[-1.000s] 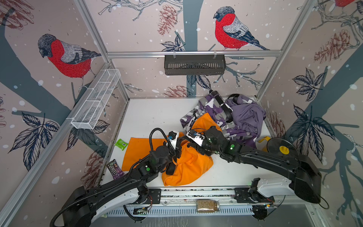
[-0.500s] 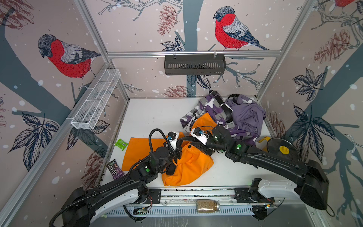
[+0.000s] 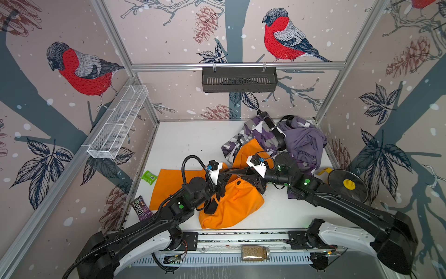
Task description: Remove the belt from the trousers
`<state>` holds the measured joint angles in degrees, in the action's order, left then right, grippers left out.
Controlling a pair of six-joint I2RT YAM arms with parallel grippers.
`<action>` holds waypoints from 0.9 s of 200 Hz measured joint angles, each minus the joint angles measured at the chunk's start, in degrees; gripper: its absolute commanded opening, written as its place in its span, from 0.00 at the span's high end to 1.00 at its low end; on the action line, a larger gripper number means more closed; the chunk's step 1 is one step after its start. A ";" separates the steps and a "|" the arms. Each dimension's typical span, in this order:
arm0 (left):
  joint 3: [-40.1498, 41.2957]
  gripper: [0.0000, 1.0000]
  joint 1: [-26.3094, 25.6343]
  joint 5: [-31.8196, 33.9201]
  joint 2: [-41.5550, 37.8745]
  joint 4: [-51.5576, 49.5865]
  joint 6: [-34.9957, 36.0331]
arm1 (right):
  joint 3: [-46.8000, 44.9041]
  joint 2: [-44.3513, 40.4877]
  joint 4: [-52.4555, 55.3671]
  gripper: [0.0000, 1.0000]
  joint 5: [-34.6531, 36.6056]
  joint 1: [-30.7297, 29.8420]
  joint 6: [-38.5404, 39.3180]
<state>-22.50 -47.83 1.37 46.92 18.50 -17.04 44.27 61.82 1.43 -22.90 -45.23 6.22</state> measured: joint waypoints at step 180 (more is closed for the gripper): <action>-6.75 1.00 -4.13 7.52 5.81 -5.09 33.81 | 16.50 18.95 14.34 1.00 -11.15 -1.07 10.47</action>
<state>-29.26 -51.96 8.88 52.73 13.41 16.78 60.77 80.77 15.77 -34.04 -46.30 16.69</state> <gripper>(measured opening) 0.076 0.424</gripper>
